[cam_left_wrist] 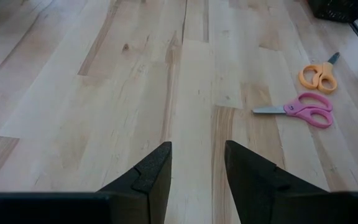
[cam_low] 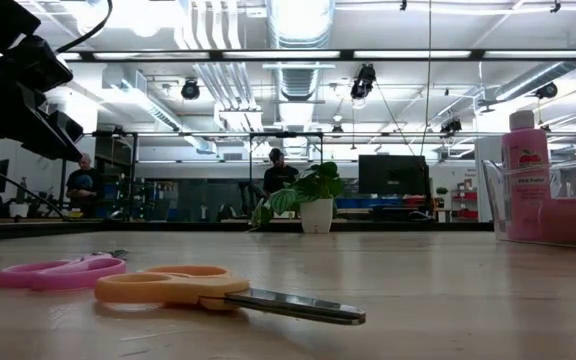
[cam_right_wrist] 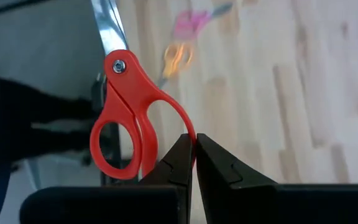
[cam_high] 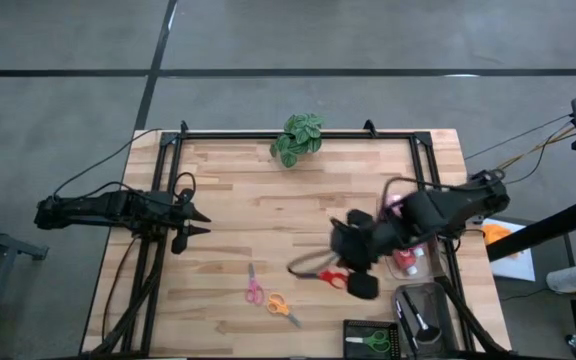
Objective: Pick & Place Paint Supplies
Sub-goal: Put the red scissors into the black bin
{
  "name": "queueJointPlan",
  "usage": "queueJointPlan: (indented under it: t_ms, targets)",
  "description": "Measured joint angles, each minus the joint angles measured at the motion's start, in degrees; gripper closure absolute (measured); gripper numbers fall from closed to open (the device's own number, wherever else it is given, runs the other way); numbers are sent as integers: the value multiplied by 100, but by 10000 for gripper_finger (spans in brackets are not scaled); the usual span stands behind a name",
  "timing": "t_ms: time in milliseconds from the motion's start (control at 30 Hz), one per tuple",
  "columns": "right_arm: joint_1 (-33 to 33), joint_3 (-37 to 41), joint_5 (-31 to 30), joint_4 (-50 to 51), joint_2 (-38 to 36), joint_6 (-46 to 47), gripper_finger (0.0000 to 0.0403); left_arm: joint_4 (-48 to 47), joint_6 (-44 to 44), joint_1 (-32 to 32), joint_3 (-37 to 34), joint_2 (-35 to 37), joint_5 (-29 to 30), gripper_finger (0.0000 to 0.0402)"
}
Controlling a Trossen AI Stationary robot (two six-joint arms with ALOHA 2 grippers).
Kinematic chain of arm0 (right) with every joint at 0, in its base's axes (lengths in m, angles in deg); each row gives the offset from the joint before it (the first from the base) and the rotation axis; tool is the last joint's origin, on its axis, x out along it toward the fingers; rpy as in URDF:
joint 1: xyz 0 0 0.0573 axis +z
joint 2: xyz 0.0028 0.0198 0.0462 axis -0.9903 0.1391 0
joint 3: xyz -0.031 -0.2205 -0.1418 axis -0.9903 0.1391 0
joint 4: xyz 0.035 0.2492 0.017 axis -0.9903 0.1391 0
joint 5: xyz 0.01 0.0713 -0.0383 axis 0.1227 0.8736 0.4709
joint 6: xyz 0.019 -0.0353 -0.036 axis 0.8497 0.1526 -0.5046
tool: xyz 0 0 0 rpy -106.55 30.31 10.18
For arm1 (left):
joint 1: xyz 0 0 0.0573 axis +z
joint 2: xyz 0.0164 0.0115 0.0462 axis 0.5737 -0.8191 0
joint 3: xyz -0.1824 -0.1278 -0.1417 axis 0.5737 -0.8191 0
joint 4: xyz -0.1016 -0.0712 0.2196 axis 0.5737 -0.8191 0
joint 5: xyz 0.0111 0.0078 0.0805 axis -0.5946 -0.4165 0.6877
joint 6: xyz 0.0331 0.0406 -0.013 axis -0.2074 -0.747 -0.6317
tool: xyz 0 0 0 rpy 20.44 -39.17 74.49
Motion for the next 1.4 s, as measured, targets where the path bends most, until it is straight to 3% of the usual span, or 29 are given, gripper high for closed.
queueJointPlan:
  t_ms: [233, 567, 1033, 1400]
  targets:
    - [846, 273, -2, 439, -32, 848, 393, 0, 0, 1, 0, 0, 0, 252]
    - [1906, 1553, -2, 207, -24, 2198, 393, -1, 0, 1, 0, 0, 0, 252]
    - [2624, 3749, 192, -2321, -19, 3508, 393, 0, 0, 2, 0, 0, 0, 252]
    - [2793, 4697, 361, -3739, -17, 3977, 393, 0, 0, 2, 0, 0, 0, 252]
